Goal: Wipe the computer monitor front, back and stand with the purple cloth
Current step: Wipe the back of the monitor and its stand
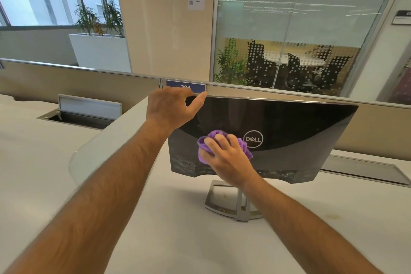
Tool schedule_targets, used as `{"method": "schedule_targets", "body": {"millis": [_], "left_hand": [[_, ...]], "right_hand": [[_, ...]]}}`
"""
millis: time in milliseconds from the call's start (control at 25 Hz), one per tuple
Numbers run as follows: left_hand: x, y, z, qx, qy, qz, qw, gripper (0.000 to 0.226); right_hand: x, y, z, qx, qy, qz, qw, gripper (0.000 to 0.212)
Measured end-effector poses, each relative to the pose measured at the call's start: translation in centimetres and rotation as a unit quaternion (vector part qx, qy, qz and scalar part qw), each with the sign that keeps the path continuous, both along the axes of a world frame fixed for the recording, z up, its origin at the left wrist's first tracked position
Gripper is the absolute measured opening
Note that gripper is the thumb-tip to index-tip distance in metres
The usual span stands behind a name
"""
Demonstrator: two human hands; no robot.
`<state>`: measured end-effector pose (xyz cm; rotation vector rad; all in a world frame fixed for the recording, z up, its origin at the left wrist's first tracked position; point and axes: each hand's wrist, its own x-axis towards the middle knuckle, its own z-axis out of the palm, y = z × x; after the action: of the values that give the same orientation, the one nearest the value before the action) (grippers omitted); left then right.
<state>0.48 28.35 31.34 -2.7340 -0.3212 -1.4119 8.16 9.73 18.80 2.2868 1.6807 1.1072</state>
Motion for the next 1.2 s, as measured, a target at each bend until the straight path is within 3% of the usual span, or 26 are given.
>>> {"method": "schedule_targets", "body": {"millis": [160, 400, 600, 840, 1040, 1200], "left_hand": [[-0.2, 0.0, 0.0, -0.001, 0.013, -0.013, 1.000, 0.081], [-0.1, 0.1, 0.5, -0.001, 0.027, -0.002, 1.000, 0.082], [-0.4, 0.9, 0.5, -0.005, 0.039, -0.043, 0.998, 0.092], [-0.1, 1.5, 1.3, 0.004, 0.063, -0.058, 0.996, 0.090], [0.0, 2.0, 1.5, -0.010, 0.070, -0.087, 0.994, 0.089], [0.1, 2.0, 1.7, 0.000, 0.071, -0.076, 0.995, 0.086]], "right_hand": [[-0.8, -0.4, -3.5, -0.145, -0.013, -0.009, 0.989, 0.058], [-1.0, 2.4, -0.4, 0.001, -0.006, -0.001, 1.000, 0.051], [-1.9, 2.6, -3.8, -0.122, -0.024, 0.004, 0.992, 0.048], [-2.2, 5.7, -0.4, -0.004, -0.036, 0.002, 0.999, 0.052], [-2.8, 5.9, -3.7, -0.105, -0.046, 0.005, 0.993, 0.045], [-2.8, 7.4, -1.2, -0.047, -0.063, 0.017, 0.997, 0.045]]}}
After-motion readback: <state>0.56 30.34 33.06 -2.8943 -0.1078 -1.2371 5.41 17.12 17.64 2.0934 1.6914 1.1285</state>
